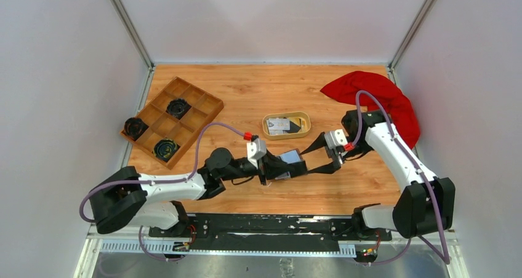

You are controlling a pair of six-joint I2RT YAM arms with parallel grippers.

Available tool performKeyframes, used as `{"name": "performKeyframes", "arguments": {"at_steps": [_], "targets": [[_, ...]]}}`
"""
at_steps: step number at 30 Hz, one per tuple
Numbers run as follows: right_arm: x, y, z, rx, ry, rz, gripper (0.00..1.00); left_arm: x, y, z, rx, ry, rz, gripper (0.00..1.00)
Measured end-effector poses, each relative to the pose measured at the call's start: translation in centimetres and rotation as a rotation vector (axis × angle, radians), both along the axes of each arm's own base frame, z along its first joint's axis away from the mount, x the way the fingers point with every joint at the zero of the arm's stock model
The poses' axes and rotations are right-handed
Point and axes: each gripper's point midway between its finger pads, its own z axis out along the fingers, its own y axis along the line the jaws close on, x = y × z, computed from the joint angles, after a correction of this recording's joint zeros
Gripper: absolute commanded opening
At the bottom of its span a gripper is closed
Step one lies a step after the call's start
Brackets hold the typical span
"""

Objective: Put the credit cards into the card holder
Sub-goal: Insert the credit card into the card holder.

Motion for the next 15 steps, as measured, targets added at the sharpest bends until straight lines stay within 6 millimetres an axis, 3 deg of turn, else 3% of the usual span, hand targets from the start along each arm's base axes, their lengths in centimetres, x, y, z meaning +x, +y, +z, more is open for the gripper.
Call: {"name": "performKeyframes", "arguments": {"at_steps": [3,7,15], "targets": [[1.1,0.1,-0.5,-0.019,-0.022,-0.010,0.59,2.5,1.1,-0.5,-0.016,0.139,0.056,0.00],[3.7,0.0,-2.6,-0.121,0.058,-0.069,0.48,5.5,2.6,-3.6,0.005,0.372,0.127,0.00],[10.5,-0.4,-7.7,-0.358,0.375,-0.338,0.20,7.9,3.2,-10.1,0.080,0.765,0.230,0.00]]}}
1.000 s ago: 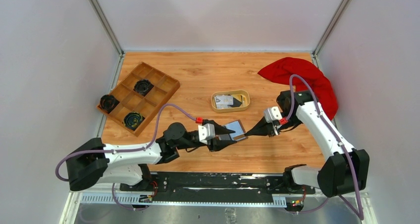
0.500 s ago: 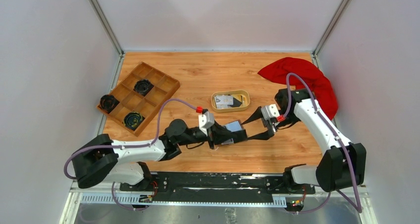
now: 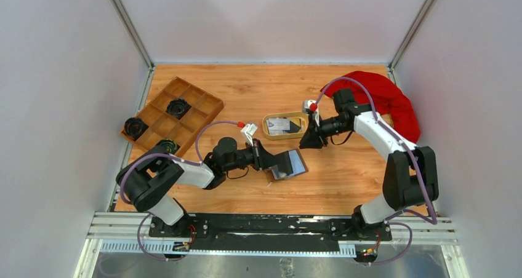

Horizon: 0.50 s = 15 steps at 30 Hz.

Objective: Put the credit cards into the card holder
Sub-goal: Insert the credit card into the card holder.

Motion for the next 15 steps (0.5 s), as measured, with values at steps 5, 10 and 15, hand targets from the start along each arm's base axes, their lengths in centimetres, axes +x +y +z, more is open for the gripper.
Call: {"name": "performKeyframes", "arguments": {"at_steps": [5,10,15], "targets": [[2.2,-0.1,-3.2,-0.076,0.185,-0.145,0.07,0.8,0.4,-2.9,0.032,0.162,0.069,0.00],[2.9,-0.4,-6.2,-0.151,0.307,-0.225,0.04,1.1,0.8,-4.4,0.061,0.241,0.122,0.00],[2.8,-0.2,-7.6,-0.205,0.347,-0.244,0.03,1.5,1.1,-5.4,0.087,0.282,0.161,0.00]]}}
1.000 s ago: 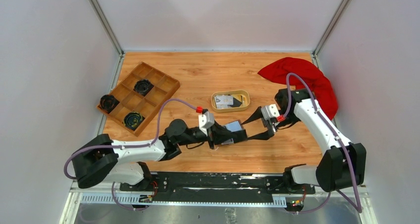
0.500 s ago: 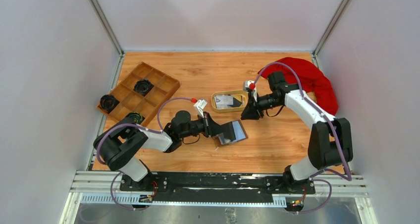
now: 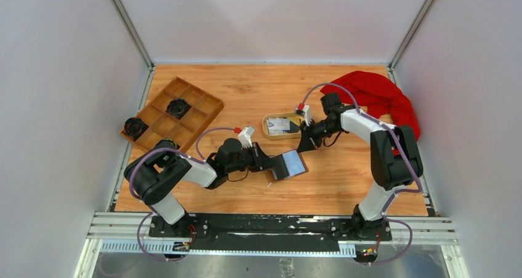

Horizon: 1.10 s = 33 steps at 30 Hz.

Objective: Put the credit cards into the card holder
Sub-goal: Insert the credit card into the card holder.

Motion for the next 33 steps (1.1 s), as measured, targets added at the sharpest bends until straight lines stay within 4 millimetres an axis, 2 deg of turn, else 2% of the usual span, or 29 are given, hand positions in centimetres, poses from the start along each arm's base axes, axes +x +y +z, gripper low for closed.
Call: {"name": "performKeyframes", "arguments": {"at_steps": [11,15,23,29,33], "targets": [[-0.4,1.0,-0.7,-0.052,-0.001,0.021,0.02,1.0,1.7,-0.7,0.022,0.029,0.128,0.00],[-0.2,1.0,-0.8,-0.057,-0.007,-0.023,0.02,1.5,2.3,-0.7,0.001,0.040,0.186,0.00],[-1.7,1.0,-0.4,-0.011,0.023,-0.157,0.00,2.0,2.7,-1.8,-0.063,0.091,0.271,0.00],[-1.4,1.1,-1.1,-0.016,0.084,-0.230,0.00,1.9,2.1,-2.4,-0.106,0.123,0.283,0.00],[-1.2,0.7,-2.8,-0.064,0.131,-0.261,0.01,1.8,2.1,-2.0,-0.109,0.116,0.295,0.00]]}}
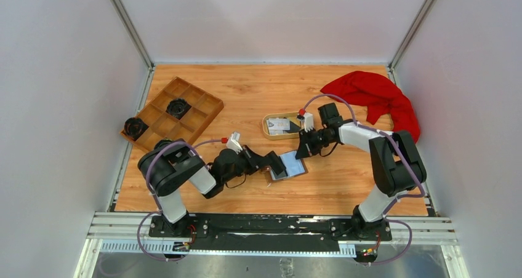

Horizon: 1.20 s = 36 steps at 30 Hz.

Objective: Put the credit cards into the card holder
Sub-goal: Insert the credit card into the card holder.

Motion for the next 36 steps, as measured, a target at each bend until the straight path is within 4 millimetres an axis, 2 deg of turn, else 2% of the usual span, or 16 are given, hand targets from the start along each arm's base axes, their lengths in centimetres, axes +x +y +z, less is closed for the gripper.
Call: {"name": "performKeyframes", "arguments": {"at_steps": [3,8,13,17,36], "targets": [[0.0,-0.4,-0.9,-0.035,0.025,-0.017,0.03,0.2,0.2,0.2,0.003,-0.004,0.016,0.00],[0.6,-0.9,-1.1,-0.077,0.015,-0.036,0.08,0.3,0.3,0.0,0.003,-0.001,0.027,0.00],[1.1,-1.3,-1.2,-0.109,0.009,-0.046,0.08,0.1,0.2,-1.0,0.007,0.026,0.030,0.00],[1.0,-1.4,-2.1,-0.129,0.045,-0.039,0.08,0.1,0.1,-0.9,-0.001,0.029,0.030,0.00],[1.0,-1.3,-2.1,-0.136,0.067,-0.026,0.08,-0.2,-1.5,-1.1,-0.016,0.045,-0.008,0.00]]}}
